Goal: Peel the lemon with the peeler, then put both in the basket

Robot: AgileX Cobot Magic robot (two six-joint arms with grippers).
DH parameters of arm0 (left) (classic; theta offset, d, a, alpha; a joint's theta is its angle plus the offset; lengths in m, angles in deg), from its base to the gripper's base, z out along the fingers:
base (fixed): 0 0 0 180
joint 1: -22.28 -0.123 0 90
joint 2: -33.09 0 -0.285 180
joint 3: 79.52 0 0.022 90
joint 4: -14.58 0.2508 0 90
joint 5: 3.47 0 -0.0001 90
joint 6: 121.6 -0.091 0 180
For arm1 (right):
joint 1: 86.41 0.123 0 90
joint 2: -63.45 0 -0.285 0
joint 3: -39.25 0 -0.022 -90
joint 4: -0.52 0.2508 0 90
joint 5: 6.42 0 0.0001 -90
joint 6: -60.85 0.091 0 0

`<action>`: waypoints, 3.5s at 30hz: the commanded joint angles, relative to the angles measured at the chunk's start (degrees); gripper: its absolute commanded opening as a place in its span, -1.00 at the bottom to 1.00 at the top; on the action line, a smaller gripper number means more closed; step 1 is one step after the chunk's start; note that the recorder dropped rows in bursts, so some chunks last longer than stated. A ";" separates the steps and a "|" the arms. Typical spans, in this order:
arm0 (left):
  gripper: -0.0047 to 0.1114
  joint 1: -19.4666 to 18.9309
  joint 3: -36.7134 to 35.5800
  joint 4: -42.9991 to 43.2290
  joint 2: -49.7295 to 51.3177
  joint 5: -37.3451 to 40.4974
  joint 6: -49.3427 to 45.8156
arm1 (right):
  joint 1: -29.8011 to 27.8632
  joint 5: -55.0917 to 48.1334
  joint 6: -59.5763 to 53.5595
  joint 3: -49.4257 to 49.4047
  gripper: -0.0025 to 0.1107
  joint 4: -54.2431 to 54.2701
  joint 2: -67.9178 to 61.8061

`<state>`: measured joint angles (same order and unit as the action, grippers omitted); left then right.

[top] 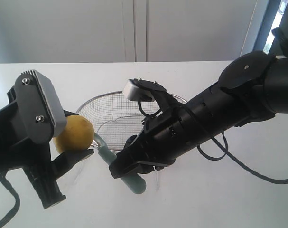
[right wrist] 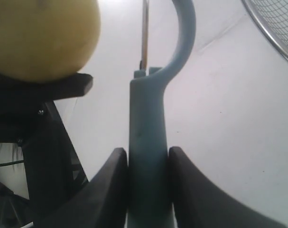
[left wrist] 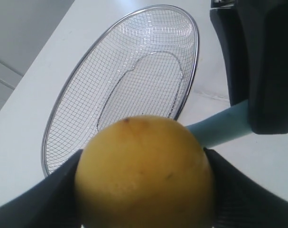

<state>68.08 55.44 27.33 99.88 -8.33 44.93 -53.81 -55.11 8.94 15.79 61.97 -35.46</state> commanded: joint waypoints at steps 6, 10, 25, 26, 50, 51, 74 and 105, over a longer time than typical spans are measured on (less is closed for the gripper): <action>-0.92 0.02 -0.21 -0.67 -0.30 -0.28 1.12 | 0.21 1.07 -0.72 0.43 -0.96 0.41 1.26; -0.92 0.02 -0.21 -0.67 -0.30 -0.06 1.12 | 0.21 1.32 -0.72 0.43 -0.96 0.06 2.18; -0.92 0.02 -0.21 -0.67 -0.30 0.29 1.12 | -0.07 2.22 -0.72 0.43 -0.96 -1.00 4.70; -0.92 0.02 -0.21 -0.67 -0.30 0.29 1.12 | -0.07 2.46 -0.72 0.43 -0.96 -1.52 5.19; -0.92 0.02 -0.21 -0.67 -0.30 0.50 1.12 | -4.82 15.18 28.12 -1.78 -0.96 -33.73 21.75; -0.92 0.02 -0.21 -0.67 -0.30 0.36 1.12 | -4.82 15.62 28.12 -2.26 -0.96 -33.73 20.99; -0.92 0.02 -0.21 -0.67 -0.30 0.09 1.12 | 2.17 10.62 13.13 -2.43 -0.96 -9.31 0.70; -0.92 0.02 -0.21 -0.67 -0.30 0.22 1.21 | 3.40 6.57 3.10 -1.75 -0.96 0.19 3.74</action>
<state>68.08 55.44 27.33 99.88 -7.46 45.68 -50.46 -48.86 12.83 13.73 62.14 -32.44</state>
